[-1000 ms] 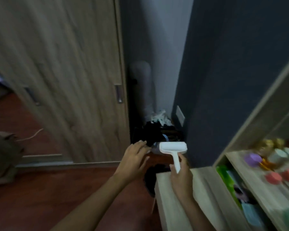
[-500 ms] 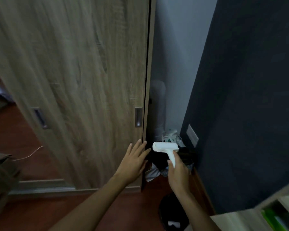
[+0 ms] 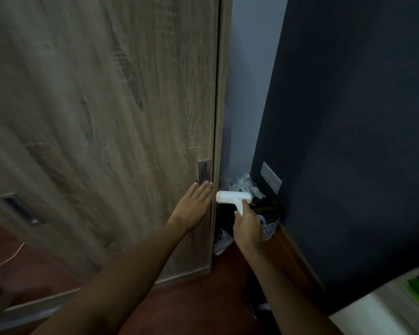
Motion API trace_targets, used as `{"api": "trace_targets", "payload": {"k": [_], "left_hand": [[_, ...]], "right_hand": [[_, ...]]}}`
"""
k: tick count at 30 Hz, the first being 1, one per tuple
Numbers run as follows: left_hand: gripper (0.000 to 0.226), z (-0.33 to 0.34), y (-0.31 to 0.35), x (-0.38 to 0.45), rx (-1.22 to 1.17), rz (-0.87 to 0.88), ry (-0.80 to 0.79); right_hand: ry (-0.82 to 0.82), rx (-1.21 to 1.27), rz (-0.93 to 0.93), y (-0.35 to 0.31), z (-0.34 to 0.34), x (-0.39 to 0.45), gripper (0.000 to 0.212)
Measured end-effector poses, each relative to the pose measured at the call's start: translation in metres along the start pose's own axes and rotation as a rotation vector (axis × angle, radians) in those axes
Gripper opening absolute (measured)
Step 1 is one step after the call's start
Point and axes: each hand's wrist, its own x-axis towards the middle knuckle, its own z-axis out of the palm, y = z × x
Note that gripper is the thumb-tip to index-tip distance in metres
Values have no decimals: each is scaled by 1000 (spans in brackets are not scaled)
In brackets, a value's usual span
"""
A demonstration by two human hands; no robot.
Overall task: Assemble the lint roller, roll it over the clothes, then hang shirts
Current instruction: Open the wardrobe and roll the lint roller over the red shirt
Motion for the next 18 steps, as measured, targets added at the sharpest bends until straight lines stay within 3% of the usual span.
{"api": "trace_targets", "payload": {"k": [7, 14, 18], "left_hand": [[65, 12, -15, 24, 8, -5, -1], [54, 24, -35, 50, 164, 65, -226], [55, 29, -38, 57, 216, 84, -241]], "right_hand": [[-56, -59, 19, 4, 7, 25, 46], [-90, -41, 36, 12, 10, 40, 48], [-95, -35, 16, 17, 6, 42, 45]]}}
